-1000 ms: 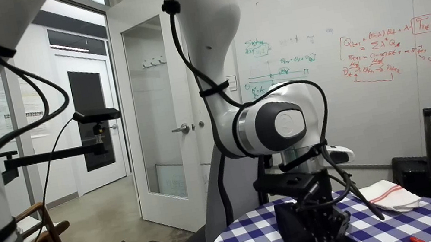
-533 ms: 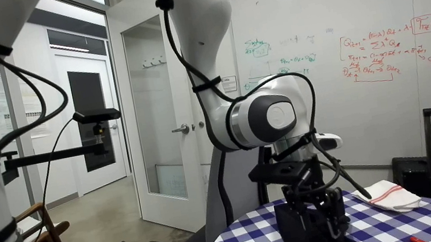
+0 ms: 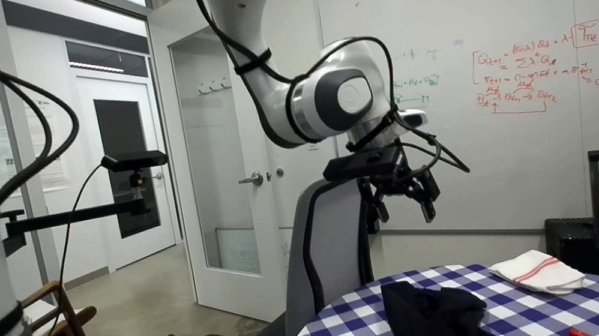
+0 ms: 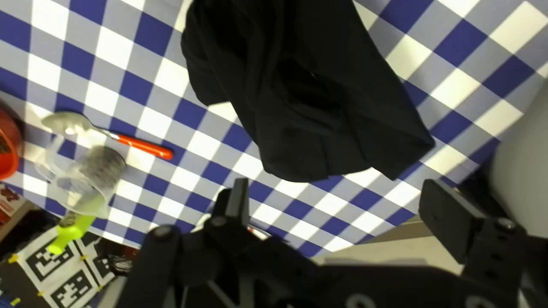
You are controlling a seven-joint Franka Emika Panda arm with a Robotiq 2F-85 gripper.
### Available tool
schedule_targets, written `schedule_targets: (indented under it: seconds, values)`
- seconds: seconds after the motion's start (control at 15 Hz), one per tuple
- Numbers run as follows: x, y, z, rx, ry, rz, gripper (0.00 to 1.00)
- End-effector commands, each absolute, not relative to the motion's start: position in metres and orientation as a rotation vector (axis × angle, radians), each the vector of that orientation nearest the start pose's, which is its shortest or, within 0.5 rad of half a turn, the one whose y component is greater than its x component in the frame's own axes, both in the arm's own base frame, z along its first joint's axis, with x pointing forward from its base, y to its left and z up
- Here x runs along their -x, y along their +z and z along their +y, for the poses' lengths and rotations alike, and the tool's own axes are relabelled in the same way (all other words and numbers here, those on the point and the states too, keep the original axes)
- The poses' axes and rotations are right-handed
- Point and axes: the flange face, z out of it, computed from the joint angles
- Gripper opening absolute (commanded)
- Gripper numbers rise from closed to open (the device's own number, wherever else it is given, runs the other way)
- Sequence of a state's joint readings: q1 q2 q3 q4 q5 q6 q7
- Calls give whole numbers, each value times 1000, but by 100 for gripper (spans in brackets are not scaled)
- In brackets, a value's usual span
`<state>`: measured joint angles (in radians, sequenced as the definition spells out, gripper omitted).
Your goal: Pick the cloth on the back rest of the chair and put it on the table
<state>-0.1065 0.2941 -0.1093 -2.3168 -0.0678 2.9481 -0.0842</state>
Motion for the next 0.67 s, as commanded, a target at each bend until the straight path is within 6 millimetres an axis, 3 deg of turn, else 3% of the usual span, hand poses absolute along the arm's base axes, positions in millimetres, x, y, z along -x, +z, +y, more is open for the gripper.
schedule_targets:
  seconds: [0.0, 0.2, 0.6]
  values:
    - [-523, 301, -84, 3123, -530, -165, 100]
    - [-509, 337, -73, 3090, -410, -271, 100]
    - [-473, 393, -82, 3200, -108, -308, 100]
